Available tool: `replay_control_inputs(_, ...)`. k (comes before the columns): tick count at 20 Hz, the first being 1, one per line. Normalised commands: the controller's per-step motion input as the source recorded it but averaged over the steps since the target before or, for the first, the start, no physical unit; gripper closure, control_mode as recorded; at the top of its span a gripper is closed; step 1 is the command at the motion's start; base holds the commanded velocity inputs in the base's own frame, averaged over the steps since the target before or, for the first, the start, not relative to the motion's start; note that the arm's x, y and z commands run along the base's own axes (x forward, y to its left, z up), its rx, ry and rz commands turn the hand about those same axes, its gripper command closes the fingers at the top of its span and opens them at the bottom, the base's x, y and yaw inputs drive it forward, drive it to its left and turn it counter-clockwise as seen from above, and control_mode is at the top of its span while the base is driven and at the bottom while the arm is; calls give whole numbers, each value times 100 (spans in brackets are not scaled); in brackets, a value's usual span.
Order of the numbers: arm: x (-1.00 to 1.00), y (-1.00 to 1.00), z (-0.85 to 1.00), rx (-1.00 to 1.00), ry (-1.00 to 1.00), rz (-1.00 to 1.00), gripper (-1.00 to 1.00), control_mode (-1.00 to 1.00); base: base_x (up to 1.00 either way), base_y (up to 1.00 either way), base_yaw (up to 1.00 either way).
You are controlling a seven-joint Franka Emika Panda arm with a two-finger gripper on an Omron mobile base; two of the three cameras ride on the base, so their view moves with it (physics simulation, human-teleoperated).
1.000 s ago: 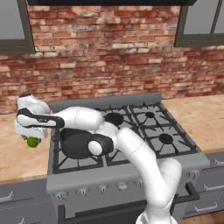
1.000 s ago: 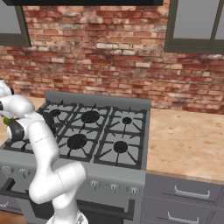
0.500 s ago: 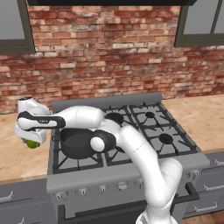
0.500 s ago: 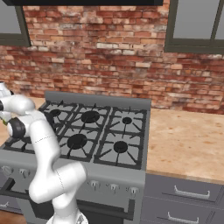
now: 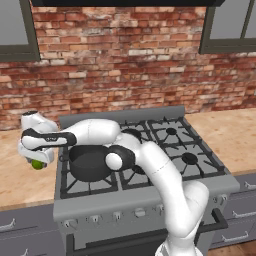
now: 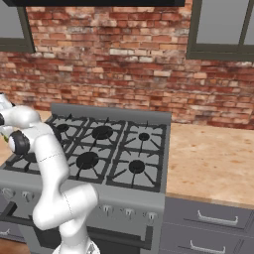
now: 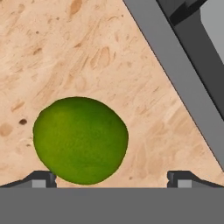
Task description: Turn on the burner for the pot on the stove. Wait thirty seconds for the pot to heat up. Then add the lime to the pot.
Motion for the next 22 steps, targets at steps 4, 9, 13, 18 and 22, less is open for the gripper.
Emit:
replay_control_inputs(4,0,-35,-26,0,-2,0,-100,-100,0,0,0)
replay_control_inputs(9,27,-27,-14,0,-1,0,-100,-100,0,0,0)
replay_control_inputs(13,19,-24,-39,0,0,0,-100,-100,0,0,0)
replay_control_inputs(18,9,-15,-62,0,-2,0,-100,-100,0,0,0)
replay_control_inputs(22,0,6,-88,-1,0,-1,-100,-100,0,0,0)
